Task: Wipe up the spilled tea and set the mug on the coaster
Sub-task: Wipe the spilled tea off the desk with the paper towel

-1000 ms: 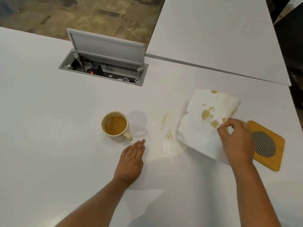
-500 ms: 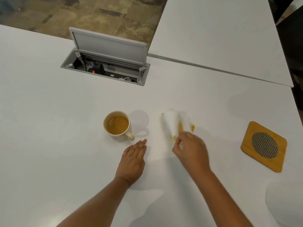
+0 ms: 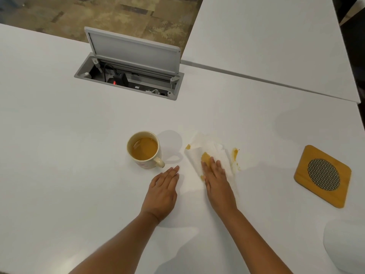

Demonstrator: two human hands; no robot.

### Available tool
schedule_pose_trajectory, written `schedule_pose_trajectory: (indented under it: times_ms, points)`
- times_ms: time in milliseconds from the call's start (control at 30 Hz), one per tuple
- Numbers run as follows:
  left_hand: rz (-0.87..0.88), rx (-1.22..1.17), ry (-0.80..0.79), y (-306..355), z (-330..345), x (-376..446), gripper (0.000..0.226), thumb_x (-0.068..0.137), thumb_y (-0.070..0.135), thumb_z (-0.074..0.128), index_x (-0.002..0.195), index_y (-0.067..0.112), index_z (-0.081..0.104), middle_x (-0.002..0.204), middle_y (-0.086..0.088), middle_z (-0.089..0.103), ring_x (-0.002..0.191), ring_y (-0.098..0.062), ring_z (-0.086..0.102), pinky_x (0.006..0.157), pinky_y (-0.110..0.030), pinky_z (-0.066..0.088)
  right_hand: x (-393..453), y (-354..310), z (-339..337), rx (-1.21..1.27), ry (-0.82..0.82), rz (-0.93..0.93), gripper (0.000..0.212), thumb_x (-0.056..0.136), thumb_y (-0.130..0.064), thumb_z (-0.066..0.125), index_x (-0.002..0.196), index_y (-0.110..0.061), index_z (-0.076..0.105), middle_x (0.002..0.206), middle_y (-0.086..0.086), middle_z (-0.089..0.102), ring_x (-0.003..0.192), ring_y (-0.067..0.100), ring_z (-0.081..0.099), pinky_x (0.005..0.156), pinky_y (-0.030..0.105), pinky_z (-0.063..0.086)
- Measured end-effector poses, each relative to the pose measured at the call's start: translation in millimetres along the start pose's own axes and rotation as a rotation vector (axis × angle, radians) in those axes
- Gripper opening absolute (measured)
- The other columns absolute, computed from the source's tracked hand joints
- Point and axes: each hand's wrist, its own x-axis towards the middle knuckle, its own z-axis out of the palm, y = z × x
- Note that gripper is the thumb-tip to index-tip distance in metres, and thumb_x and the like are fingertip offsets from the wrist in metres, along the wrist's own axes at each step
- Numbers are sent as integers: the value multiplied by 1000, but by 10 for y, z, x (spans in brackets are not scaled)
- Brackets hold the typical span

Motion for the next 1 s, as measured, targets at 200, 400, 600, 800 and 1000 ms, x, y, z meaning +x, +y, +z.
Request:
schedule_pose_trajectory:
  times_ms: [200, 400, 600, 800, 1000]
  points:
    - [7, -6, 8, -13, 0, 3, 46, 74, 6, 67, 119, 8, 60, 131, -6, 58, 119, -23, 55, 100, -43, 38, 395, 268, -242, -75, 48, 234, 50, 101, -13, 26, 148, -17, 11, 158, 15, 0, 146, 28, -2, 117, 37, -1]
    - [13, 30, 24, -18, 18, 3, 39, 81, 11, 47, 118, 9, 61, 131, -5, 58, 119, -22, 56, 99, -43, 41, 700, 44, -223, -165, -50, 258, 49, 102, -18, 20, 149, -16, 4, 157, 18, -5, 145, 32, -4, 119, 41, 1]
    - [14, 40, 12, -20, 9, 5, 41, 79, 11, 46, 117, 8, 62, 129, -6, 59, 118, -23, 56, 98, -44, 42, 511, -352, 173, -201, -139, 1, 51, 102, -21, 20, 149, -20, 0, 157, 13, -11, 145, 31, -10, 117, 37, -7]
    - [3, 52, 2, 1, -13, 6, 41, 81, 13, 44, 117, 9, 62, 130, -6, 59, 119, -22, 56, 98, -44, 42, 398, -124, 166, -376, -102, -79, 53, 97, -39, 10, 147, -29, -4, 159, -2, -3, 146, 19, -4, 114, 49, -10]
    - [3, 35, -1, 6, -34, -1, 41, 81, 12, 47, 119, 8, 60, 131, -6, 58, 119, -24, 56, 100, -44, 37, 743, 465, -366, -318, -15, 304, 52, 100, -37, 22, 148, -32, 1, 159, -8, -2, 146, 26, 0, 109, 65, 5]
